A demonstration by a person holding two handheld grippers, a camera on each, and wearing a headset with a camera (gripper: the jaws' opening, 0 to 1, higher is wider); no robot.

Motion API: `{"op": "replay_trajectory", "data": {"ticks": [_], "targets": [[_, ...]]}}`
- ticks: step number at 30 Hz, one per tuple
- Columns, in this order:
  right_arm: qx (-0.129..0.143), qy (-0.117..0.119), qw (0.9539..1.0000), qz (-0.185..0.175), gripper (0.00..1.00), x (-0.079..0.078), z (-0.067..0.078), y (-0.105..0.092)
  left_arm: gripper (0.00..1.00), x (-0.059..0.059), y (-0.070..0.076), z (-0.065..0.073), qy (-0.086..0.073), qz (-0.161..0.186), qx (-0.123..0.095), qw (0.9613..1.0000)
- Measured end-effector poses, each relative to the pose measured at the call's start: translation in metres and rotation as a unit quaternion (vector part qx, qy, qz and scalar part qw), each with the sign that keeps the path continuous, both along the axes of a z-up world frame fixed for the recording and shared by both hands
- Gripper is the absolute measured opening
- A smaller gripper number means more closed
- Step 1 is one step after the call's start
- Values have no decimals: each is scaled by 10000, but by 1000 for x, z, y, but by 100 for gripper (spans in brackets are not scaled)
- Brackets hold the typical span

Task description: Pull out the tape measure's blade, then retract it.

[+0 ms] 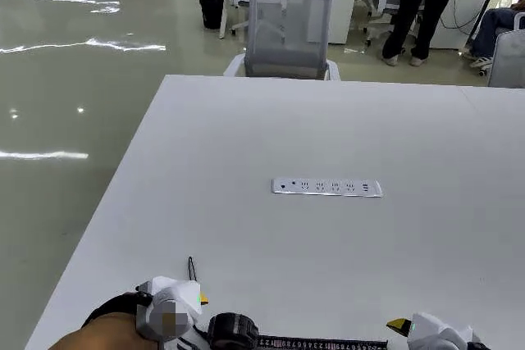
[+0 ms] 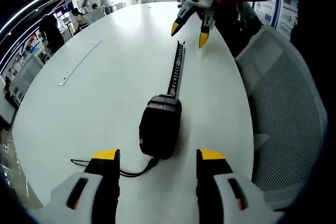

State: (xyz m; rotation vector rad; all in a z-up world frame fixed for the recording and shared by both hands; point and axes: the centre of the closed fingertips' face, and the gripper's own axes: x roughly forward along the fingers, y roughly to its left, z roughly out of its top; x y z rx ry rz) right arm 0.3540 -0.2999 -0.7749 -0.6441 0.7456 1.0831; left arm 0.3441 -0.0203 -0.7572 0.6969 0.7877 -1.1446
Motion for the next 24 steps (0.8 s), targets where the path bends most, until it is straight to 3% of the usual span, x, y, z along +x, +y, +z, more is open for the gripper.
{"op": "replay_trajectory", "data": {"ticks": [8,16,20,24], "targets": [[-325,200,9982,458,49,-1,-8,4,49,1,-13,-4,88,-490,205,9986],[-514,128,9972,523,44,13,-12,-8,38,3,-19,-12,207,-616,359,9972],[-636,182,9961,588,41,11,-18,-12,34,4,-15,-18,252,-630,524,9963],[-704,245,9950,663,34,9,-24,-13,31,2,-16,-18,279,-673,486,9962]]}}
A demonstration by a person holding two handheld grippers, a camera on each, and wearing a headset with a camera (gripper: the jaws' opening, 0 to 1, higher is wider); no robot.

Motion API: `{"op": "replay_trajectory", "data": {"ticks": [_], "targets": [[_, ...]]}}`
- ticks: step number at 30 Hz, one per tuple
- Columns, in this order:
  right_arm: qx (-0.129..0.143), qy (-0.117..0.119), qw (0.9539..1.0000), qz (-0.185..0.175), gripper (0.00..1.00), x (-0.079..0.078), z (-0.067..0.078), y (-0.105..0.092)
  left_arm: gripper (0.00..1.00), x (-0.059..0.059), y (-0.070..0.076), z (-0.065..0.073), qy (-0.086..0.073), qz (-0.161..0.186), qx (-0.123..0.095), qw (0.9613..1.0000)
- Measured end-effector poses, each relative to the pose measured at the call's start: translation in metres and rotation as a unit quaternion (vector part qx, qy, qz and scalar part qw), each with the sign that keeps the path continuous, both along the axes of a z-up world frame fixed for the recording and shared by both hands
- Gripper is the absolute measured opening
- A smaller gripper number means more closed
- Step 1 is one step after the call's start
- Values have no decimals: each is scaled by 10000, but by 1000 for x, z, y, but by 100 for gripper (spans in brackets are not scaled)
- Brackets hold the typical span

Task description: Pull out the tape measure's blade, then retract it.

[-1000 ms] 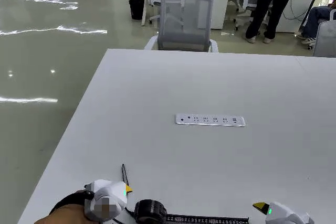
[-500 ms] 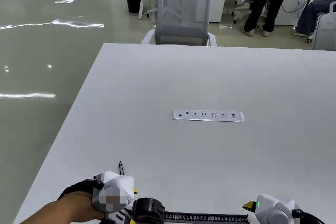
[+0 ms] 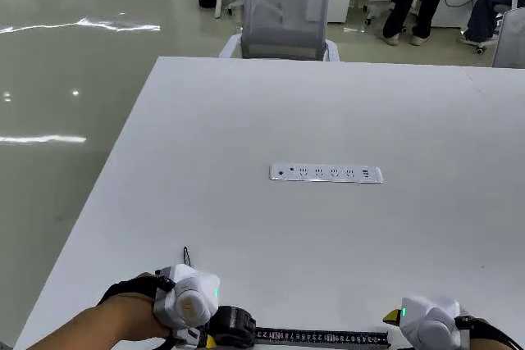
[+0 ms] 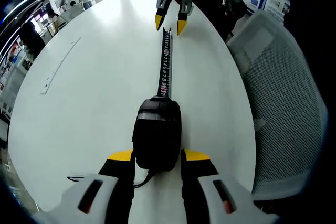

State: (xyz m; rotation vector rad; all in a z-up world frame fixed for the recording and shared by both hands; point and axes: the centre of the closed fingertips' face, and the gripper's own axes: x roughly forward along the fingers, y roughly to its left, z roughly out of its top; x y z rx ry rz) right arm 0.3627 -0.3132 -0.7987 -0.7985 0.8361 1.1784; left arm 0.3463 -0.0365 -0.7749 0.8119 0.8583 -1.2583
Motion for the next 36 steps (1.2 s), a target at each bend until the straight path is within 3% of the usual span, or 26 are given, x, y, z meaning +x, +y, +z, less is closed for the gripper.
{"op": "replay_trajectory", "data": {"ticks": [10,15,24,36], "targets": [[-82,-36,10000,-32,19,2,-4,-6,29,4,-5,-4,-171,-37,165,9997],[-134,-70,9999,-78,14,3,-5,-8,28,4,-4,-3,-167,-58,170,9997],[-128,-146,9997,-137,14,5,-8,-7,28,2,-4,-3,-166,-71,258,9995],[-215,63,9997,-53,12,5,-8,-6,27,3,-3,-5,-113,-32,338,9994]]}}
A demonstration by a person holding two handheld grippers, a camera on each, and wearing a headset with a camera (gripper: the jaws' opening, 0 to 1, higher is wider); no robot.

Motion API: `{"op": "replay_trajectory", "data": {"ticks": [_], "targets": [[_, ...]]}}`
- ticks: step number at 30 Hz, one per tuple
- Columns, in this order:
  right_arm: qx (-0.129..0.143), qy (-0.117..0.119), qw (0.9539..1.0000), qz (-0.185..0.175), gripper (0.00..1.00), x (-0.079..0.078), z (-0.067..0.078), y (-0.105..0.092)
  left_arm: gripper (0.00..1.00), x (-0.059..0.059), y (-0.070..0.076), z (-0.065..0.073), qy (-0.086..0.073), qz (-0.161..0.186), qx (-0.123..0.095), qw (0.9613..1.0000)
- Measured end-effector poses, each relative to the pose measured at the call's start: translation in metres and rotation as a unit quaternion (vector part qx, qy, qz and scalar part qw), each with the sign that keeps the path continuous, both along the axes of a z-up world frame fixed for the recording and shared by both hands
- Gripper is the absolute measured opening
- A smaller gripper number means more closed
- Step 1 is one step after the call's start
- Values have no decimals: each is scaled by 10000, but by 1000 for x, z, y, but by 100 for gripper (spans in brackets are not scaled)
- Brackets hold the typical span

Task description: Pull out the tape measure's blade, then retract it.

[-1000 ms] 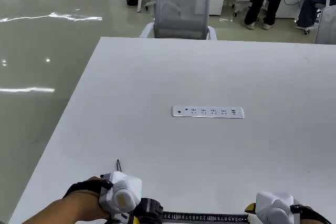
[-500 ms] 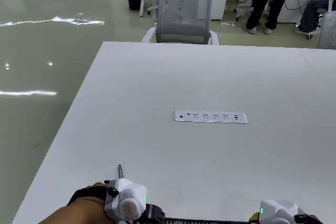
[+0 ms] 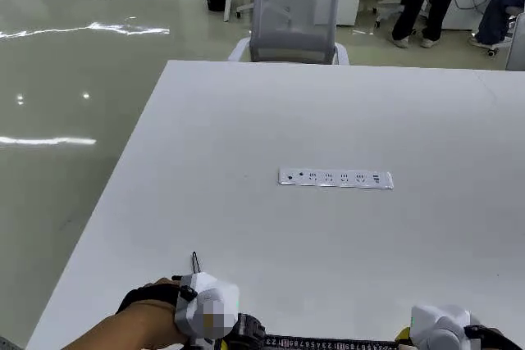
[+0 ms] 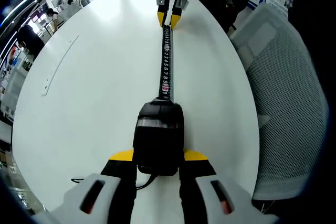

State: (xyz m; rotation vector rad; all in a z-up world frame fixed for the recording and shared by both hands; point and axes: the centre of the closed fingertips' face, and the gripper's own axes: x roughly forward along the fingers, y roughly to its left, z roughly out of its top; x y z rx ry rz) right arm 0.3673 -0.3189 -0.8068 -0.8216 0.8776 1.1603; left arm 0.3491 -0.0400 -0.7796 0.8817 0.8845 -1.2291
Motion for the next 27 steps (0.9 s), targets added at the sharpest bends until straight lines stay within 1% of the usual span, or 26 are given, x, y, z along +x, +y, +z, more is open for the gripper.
{"op": "replay_trajectory", "data": {"ticks": [3,6,10,16,18,22,27], "targets": [[22,24,10000,-45,12,1,-2,-1,27,0,0,0,-12,53,-14,10000],[96,35,9999,-134,11,1,-1,-2,27,1,0,0,-14,81,-20,10000],[122,25,9997,-190,11,1,0,-2,27,1,0,0,-34,108,-15,9999],[67,22,9999,-152,11,1,1,-2,26,1,0,1,-51,92,3,9999],[79,29,9999,-145,11,0,2,-1,26,1,0,1,-56,83,3,10000],[104,35,9998,-143,11,1,0,-2,26,1,0,2,-54,82,7,10000],[169,21,9997,-153,10,1,2,1,26,1,0,2,-38,75,25,10000]]}}
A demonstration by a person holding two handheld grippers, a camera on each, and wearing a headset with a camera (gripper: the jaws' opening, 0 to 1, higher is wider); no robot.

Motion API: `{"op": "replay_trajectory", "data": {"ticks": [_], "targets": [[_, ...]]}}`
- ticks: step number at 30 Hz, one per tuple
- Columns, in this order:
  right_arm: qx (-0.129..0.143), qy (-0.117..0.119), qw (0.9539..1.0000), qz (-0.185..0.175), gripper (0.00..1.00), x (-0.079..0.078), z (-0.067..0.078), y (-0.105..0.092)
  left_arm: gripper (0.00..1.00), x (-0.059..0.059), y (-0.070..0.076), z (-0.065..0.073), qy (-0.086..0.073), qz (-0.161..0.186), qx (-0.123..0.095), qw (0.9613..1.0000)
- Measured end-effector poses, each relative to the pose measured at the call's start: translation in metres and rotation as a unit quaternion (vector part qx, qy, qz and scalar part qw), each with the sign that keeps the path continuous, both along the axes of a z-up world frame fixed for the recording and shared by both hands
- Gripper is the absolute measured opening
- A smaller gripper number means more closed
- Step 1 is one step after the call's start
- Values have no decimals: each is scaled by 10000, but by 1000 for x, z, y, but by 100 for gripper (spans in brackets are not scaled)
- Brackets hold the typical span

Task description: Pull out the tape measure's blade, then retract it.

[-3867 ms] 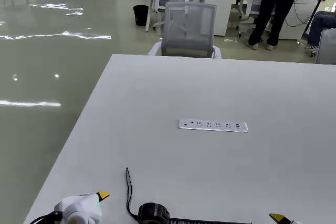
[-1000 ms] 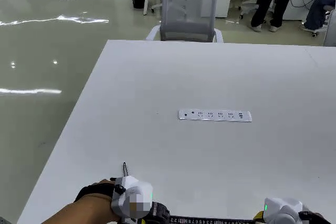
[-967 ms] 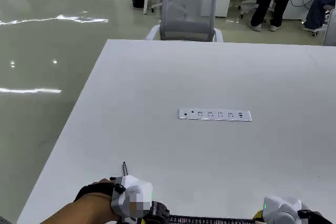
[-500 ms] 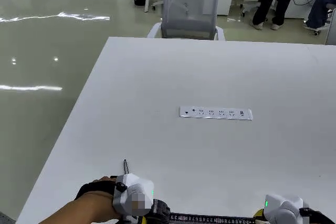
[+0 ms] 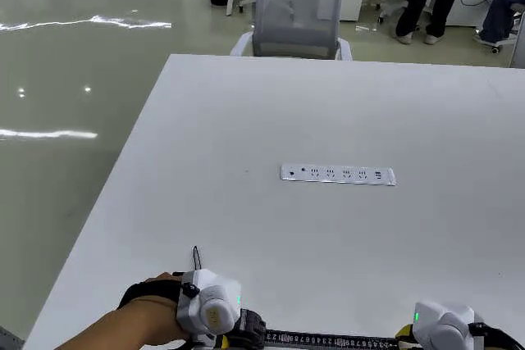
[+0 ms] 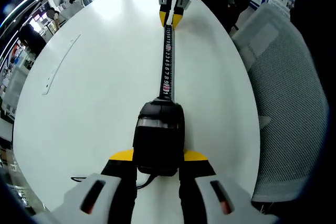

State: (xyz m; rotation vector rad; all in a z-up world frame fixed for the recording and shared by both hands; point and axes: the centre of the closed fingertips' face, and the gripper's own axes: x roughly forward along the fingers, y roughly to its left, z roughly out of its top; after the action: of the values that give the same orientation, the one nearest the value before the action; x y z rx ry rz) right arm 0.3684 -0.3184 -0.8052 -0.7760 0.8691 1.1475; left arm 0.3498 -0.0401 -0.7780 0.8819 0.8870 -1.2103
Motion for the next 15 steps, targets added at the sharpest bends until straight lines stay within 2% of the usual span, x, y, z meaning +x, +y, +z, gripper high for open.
{"op": "replay_trajectory", "data": {"ticks": [15], "targets": [[86,-2,10000,26,10,1,0,11,26,0,0,0,22,68,-7,10000]]}}
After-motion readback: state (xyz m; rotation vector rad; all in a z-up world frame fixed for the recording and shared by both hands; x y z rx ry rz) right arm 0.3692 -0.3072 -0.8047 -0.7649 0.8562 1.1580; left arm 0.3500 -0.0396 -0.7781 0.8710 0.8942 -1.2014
